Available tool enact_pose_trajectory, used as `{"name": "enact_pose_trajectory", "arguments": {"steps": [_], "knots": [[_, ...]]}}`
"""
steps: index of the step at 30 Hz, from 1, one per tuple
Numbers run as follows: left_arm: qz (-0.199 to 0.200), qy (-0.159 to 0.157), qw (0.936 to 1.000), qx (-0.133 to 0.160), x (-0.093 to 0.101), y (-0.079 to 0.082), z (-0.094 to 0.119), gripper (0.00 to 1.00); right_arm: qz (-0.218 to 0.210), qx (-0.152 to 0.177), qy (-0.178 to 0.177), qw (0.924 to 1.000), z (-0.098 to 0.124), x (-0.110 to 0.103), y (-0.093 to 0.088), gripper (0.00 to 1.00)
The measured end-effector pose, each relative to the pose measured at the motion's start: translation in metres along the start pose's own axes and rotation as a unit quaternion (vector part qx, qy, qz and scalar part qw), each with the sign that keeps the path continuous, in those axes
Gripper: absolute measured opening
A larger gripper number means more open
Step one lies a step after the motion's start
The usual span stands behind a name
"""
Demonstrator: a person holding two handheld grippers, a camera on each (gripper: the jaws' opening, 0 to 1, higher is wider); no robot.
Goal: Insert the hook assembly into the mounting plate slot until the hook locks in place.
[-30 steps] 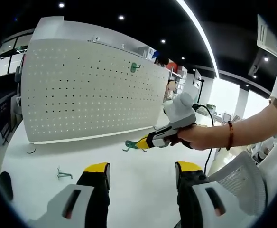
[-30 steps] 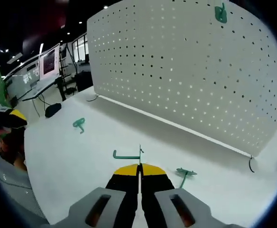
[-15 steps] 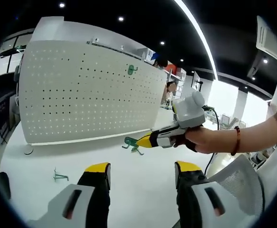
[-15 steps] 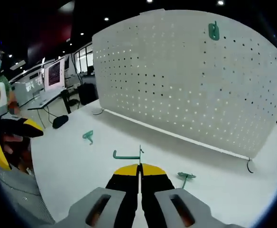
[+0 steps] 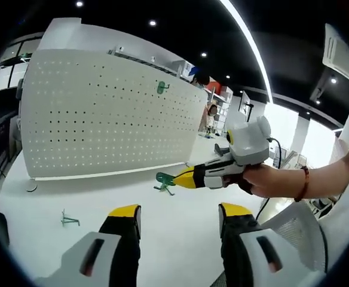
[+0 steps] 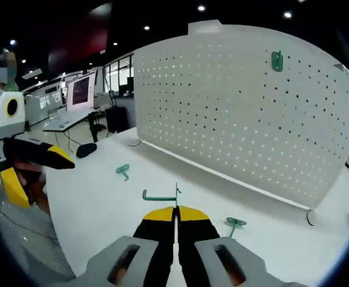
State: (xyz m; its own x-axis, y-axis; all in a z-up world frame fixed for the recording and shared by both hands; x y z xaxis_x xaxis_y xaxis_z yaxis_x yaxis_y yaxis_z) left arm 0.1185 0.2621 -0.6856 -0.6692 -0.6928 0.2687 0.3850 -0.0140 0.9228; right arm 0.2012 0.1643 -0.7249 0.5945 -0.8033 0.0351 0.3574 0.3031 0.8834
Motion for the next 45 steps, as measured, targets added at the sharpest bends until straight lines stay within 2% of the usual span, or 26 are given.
{"name": "enact_pose_trajectory", "arguments": {"steps": [11,14,17,22,26,31,34,41,42,44,45], "knots": [[0.016,-0.009,0.9998,0.004,0.005,0.002,-0.001,0.53,-0.007,0.035,0.002,0.9994,0.017,-0.012,0.017,0.0],[0.023,-0.01,0.9997,0.008,0.005,0.004,-0.001,0.52,-0.014,0.056,-0.002,0.9983,0.023,-0.011,0.027,0.0],[0.055,-0.018,0.9979,0.028,0.006,0.009,-0.001,0.51,-0.014,0.07,-0.006,0.9974,0.028,-0.01,0.036,0.0],[0.062,-0.021,0.9972,0.036,0.007,0.013,-0.001,0.5,-0.018,0.087,-0.006,0.996,0.037,-0.011,0.046,0.0],[0.093,-0.034,0.9933,0.059,0.01,0.023,-0.001,0.48,-0.011,0.102,-0.003,0.9947,0.045,-0.017,0.056,0.0],[0.106,-0.038,0.9915,0.065,0.012,0.027,-0.002,0.45,-0.004,0.115,0.004,0.9933,0.051,-0.025,0.064,0.0],[0.14,-0.054,0.986,0.073,0.016,0.029,-0.001,0.4,0.003,0.122,0.008,0.9924,0.054,-0.031,0.068,0.0],[0.174,-0.063,0.9786,0.09,0.017,0.034,0.001,0.38,0.016,0.139,0.021,0.9899,0.059,-0.04,0.074,0.0],[0.189,-0.069,0.9744,0.1,0.017,0.037,0.001,0.38,0.018,0.138,0.023,0.99,0.059,-0.041,0.074,0.0],[0.234,-0.079,0.9603,0.129,0.016,0.045,0.004,0.37,0.013,0.143,0.028,0.9892,0.062,-0.043,0.076,0.0],[0.247,-0.085,0.9555,0.138,0.015,0.047,0.005,0.37,0.009,0.147,0.032,0.9886,0.063,-0.044,0.077,0.0]]}}
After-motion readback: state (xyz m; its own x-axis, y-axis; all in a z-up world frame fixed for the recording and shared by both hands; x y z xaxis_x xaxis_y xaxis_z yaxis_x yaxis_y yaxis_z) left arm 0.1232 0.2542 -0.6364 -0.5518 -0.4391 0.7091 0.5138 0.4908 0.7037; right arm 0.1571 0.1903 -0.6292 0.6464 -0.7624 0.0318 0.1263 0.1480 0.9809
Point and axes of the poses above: the point that each gripper's makers call its tool centre point, and the gripper's own axes: z roughly backward along the fingers, x roughly to its right, y roughly out of its top, the point moved 1 cm from there along z, roughly backward along the fingers
